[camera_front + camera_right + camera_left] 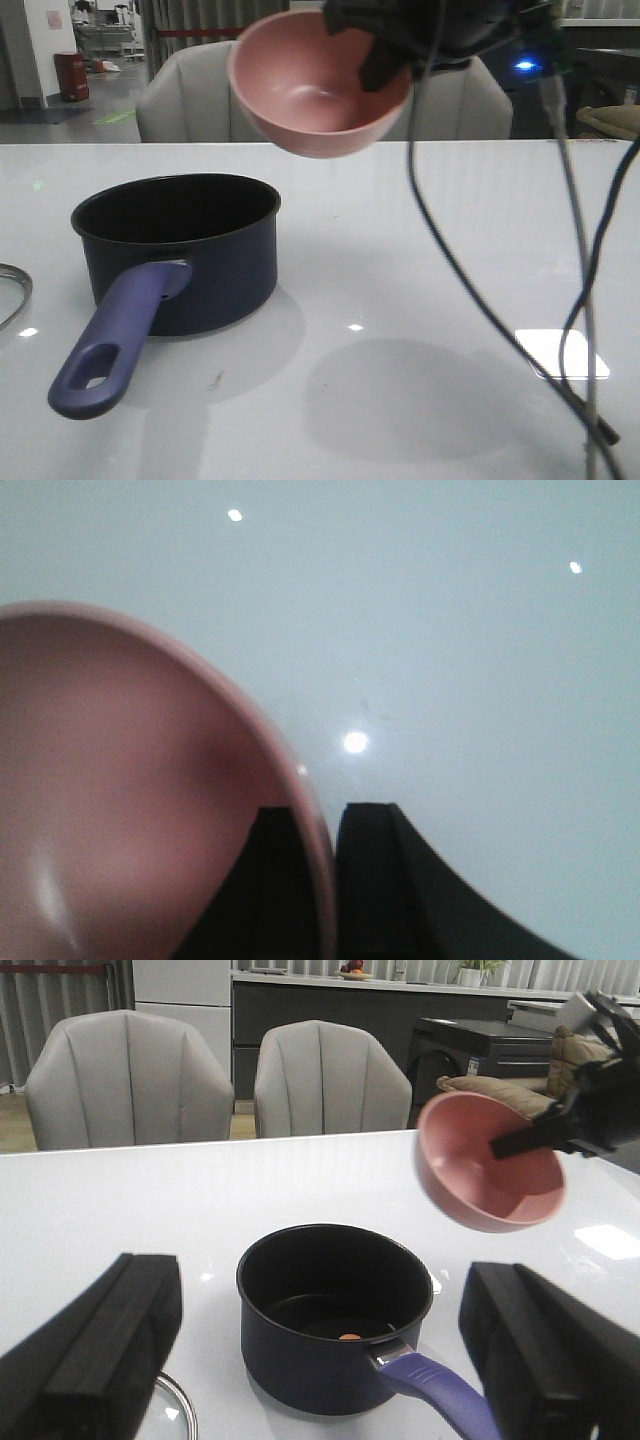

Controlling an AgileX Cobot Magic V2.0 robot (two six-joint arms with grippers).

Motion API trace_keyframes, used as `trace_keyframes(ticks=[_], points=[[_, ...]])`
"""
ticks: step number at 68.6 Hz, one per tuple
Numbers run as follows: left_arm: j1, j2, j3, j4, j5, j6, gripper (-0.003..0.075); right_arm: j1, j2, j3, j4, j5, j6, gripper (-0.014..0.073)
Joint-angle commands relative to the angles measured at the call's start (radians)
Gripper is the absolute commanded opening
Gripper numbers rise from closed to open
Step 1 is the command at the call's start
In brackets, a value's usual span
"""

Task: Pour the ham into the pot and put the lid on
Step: 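Carry the empty pink bowl back and lower it onto the table, then release the pink bowl and raise the right gripper away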

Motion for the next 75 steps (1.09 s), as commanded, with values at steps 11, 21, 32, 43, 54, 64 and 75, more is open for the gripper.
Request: trace_keyframes(ticks=[11,21,32,43,54,64,75], points=[[-0.009,0.011,-0.027,-0.009,-0.084,-0.004,0.0606,-0.226,-0.040,-0.025,0.062,0.227,0.007,0.0139],[-0.009,0.011,-0.027,-0.009,-0.084,-0.004,0.0606,-0.309,-0.007,-0.025,0.070,0.304,0.007,0.0141],[-0.009,0.011,-0.027,-0.009,-0.084,-0.004,0.0606,-0.333,0.059,-0.025,0.070,0.370,0.007,0.0177],[-0.009,0.011,-0.027,-0.009,-0.084,-0.004,0.0606,-0.325,0.123,-0.025,0.074,0.377,0.007,0.0272],[-0.009,0.011,-0.027,-0.009,-0.084,-0.004,0.0606,-0.325,0.147,-0.025,0.073,0.379,0.005,0.0381],[-0.009,0.011,-0.027,-0.009,-0.084,-0.004,0.0606,-0.325,0.140,-0.050,0.064,0.395,-0.033,0.0405],[-0.009,0.011,-0.027,-0.009,-0.084,-0.004,0.0606,-0.325,0.060,-0.067,0.066,0.416,-0.092,0.0405]])
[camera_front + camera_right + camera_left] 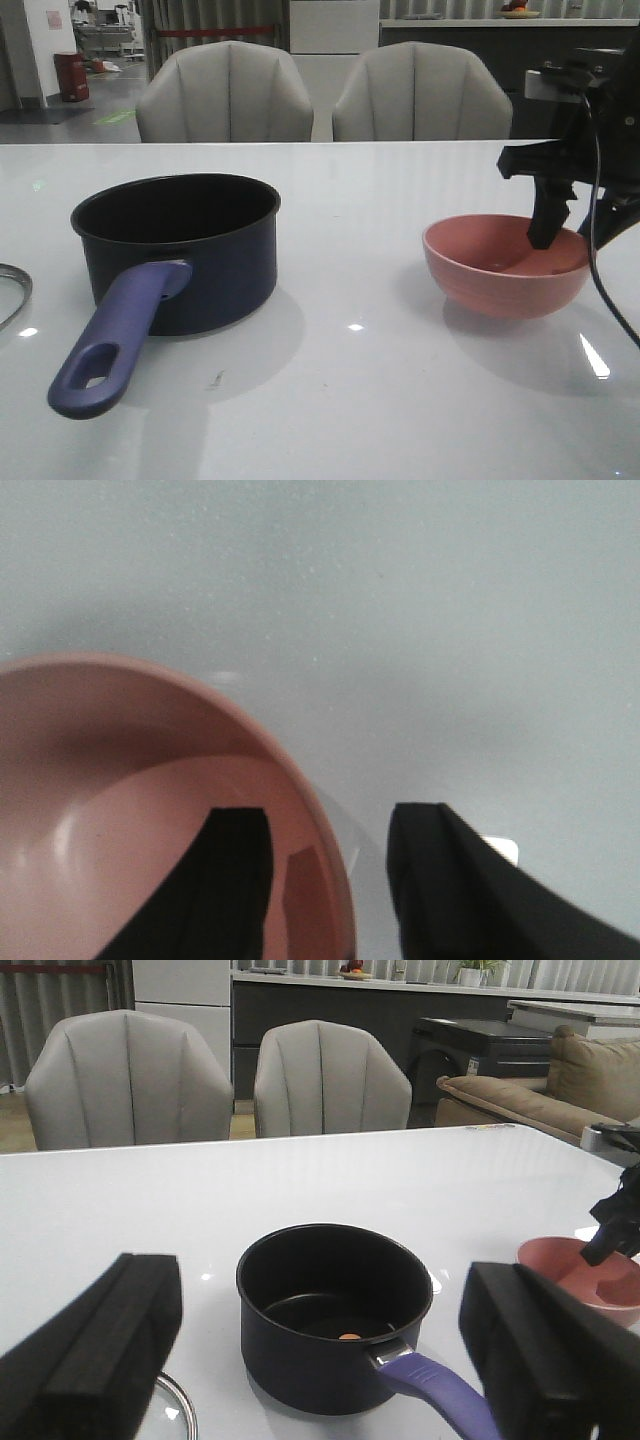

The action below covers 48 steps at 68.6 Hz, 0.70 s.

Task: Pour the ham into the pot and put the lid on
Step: 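Release the pink bowl and raise the right gripper away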

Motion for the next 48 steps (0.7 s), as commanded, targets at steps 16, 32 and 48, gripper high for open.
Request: trace_keyframes(ticks=[16,32,48], points=[[-0.009,0.011,-0.027,-0.009,-0.112,-0.004,0.0606,0.033,-0.358,0.002,-0.003,-0.070,-0.119,0.0405],[-0.009,0.011,-0.027,-0.009,-0.160,-0.004,0.0606,0.151,-0.640,0.200,-0.002,-0.293,-0.127,0.0405],[-0.009,0.011,-0.027,-0.009,-0.155,-0.004,0.0606,0.198,-0.880,0.408,0.023,-0.449,-0.126,0.0405]])
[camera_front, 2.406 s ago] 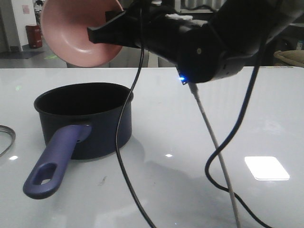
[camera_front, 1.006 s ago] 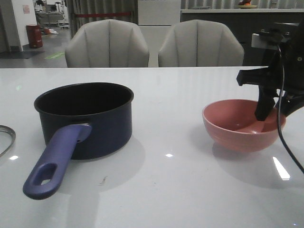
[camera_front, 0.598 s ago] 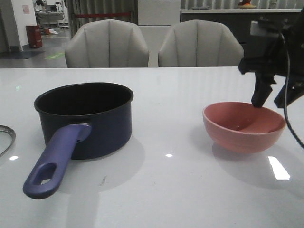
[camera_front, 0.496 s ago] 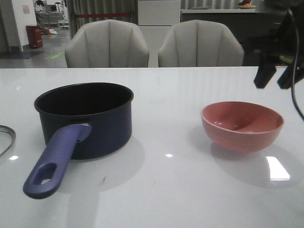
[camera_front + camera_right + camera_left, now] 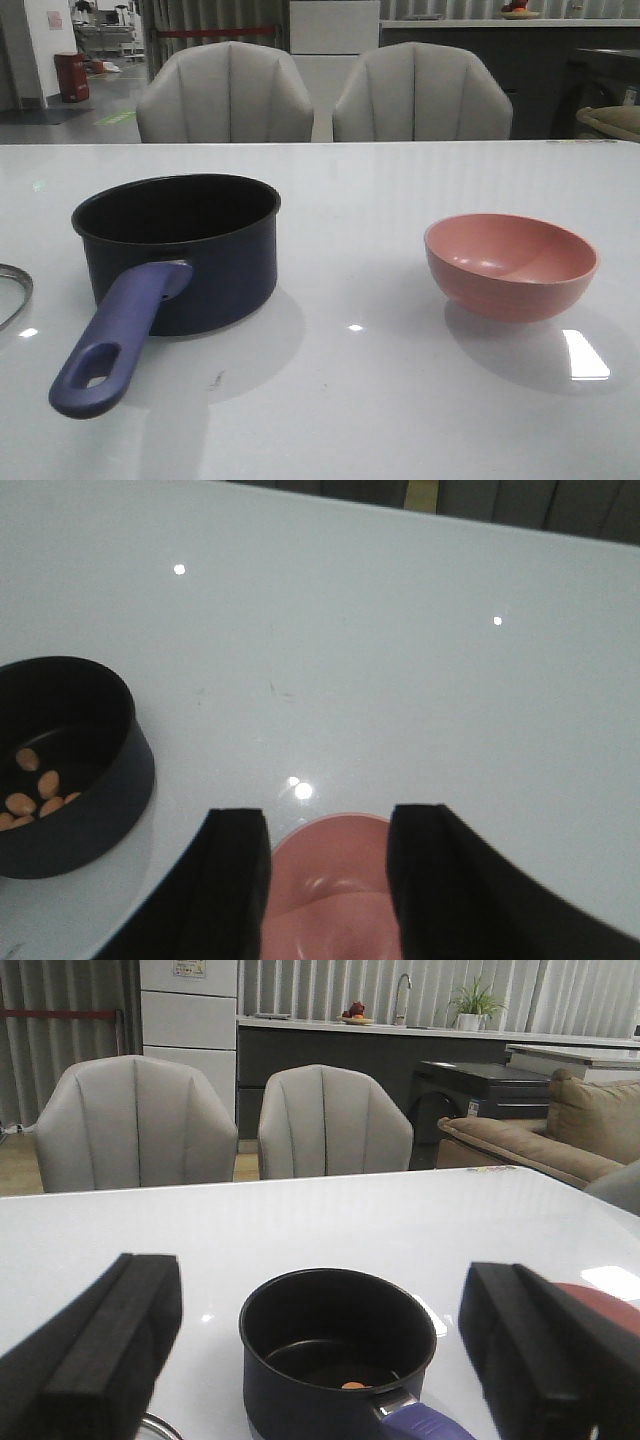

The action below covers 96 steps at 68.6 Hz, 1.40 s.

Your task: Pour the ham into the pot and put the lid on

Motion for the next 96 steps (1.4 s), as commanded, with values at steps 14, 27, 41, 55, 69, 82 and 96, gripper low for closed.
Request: trace_keyframes(ticks=[14,27,41,55,69,82,96], points=[[-0.009,0.011,-0.027,-0.009,-0.078,-0.004,0.0606,0.005,-0.304,0.248,0.024,-0.205,-0.014,0.0403],[-0.009,0.011,-0.027,-0.009,-0.076,-0.004,0.0606,0.005,-0.555,0.455,0.059,-0.250,-0.014,0.0403],[-0.009,0.011,-0.027,-0.005,-0.052,-0.004,0.0606,0.005,-0.748,0.587,0.060,-0.238,-0.014,0.0403],[-0.009,0.020,-0.027,0.032,-0.052,-0.004,0.0606,0.005,-0.780,0.620,0.059,-0.198,-0.014,0.0167],[-0.007,0.108,-0.083,0.028,-0.039,-0.011,0.0609,0.005,-0.780,0.620,0.060,-0.143,-0.014,0.0169],[-0.007,0.298,-0.233,0.028,0.053,-0.017,0.0643,0.005,-0.780,0.620,0.060,-0.145,-0.014,0.0169],[0.066,0.514,-0.362,0.028,0.089,-0.069,0.0653,0.005,-0.780,0.620,0.060,-0.145,-0.014,0.0169]])
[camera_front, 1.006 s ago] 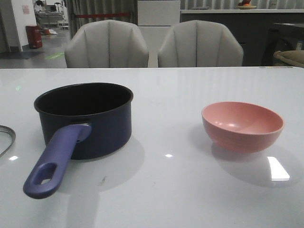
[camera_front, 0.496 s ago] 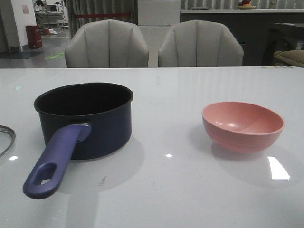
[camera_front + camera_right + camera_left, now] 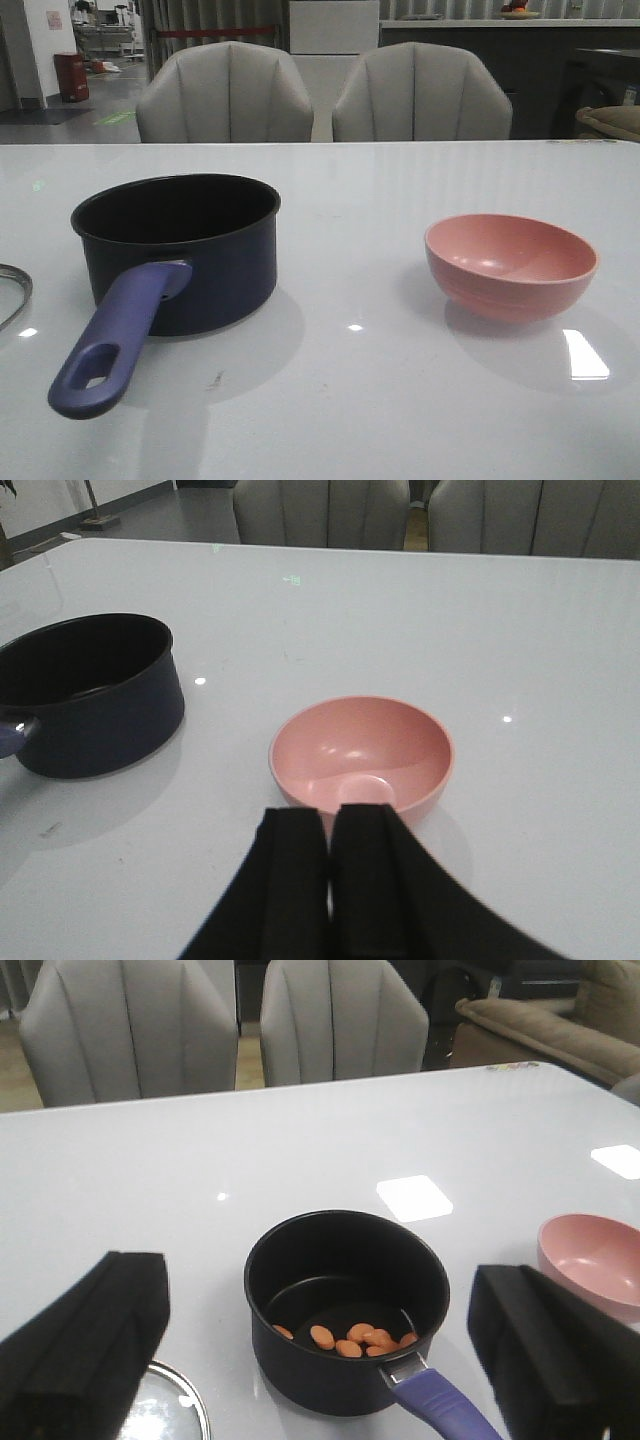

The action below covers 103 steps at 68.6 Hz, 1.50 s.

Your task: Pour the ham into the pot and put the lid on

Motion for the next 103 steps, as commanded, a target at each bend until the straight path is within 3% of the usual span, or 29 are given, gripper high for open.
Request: trace_keyframes(ticks=[1,23,33,53,103], points=[[0.058,0.108,-0.092,-0.005,-0.042,-0.055,0.0653,0.000,0.005,-0.027,0.007,-0.075,-0.012,0.0169],[0.421,0.460,-0.213,-0.048,0.149,-0.100,0.0636,0.000,0.005,-0.027,0.007,-0.076,-0.012,0.0169],[0.494,0.637,-0.279,-0.039,0.249,-0.094,0.0636,0.000,0.005,-0.027,0.007,-0.077,-0.012,0.0169],[0.459,0.882,-0.414,-0.011,0.338,-0.070,0.0636,0.000,0.005,-0.027,0.007,-0.078,-0.012,0.0169],[0.416,1.130,-0.542,-0.002,0.367,-0.070,0.0636,0.000,0.005,-0.027,0.007,-0.079,-0.012,0.0169]])
